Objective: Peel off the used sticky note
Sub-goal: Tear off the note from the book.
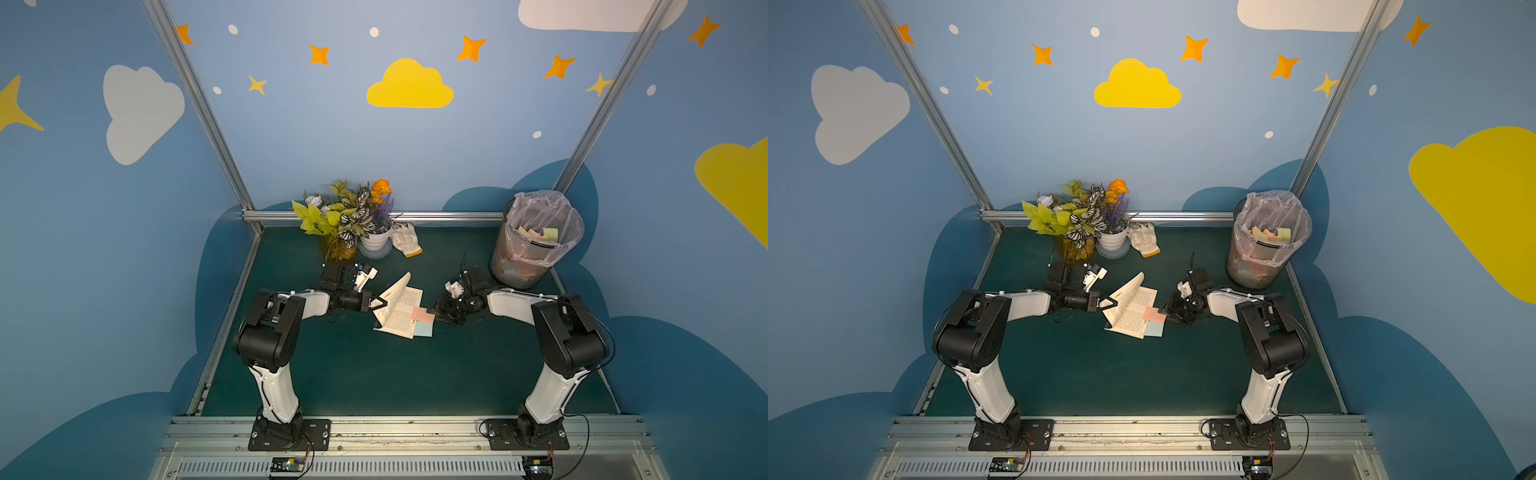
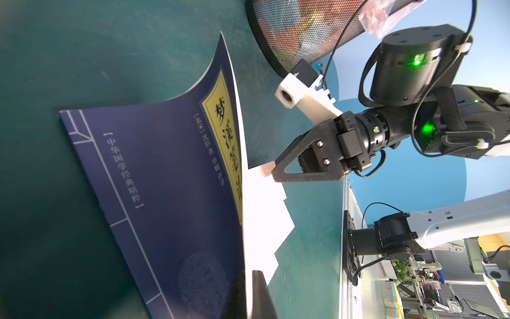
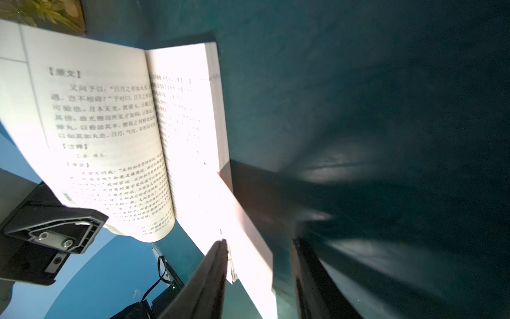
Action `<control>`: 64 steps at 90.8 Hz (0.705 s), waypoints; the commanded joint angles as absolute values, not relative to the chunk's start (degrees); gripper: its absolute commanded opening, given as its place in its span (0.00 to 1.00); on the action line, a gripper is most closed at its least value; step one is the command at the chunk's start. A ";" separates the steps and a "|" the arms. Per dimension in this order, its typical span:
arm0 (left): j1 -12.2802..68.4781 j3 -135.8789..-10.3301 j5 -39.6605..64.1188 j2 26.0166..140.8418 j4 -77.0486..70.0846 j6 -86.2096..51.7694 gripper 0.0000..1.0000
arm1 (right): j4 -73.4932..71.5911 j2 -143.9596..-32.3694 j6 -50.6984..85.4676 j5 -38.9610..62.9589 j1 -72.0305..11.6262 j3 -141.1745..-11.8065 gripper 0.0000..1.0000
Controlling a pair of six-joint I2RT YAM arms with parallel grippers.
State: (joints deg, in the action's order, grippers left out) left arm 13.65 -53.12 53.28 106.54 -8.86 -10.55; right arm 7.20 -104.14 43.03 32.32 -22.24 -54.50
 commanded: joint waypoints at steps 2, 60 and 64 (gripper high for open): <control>13.10 -53.26 50.42 107.88 -6.61 -10.43 0.03 | 3.91 -104.94 44.43 33.80 -22.67 -55.17 0.30; 13.12 -53.79 50.25 108.64 -5.54 -10.33 0.03 | 14.08 -94.73 39.96 29.75 -14.19 -54.55 0.00; 13.10 -53.84 50.23 108.68 -5.54 -10.36 0.03 | 14.76 -94.66 39.63 29.92 -14.02 -55.13 0.00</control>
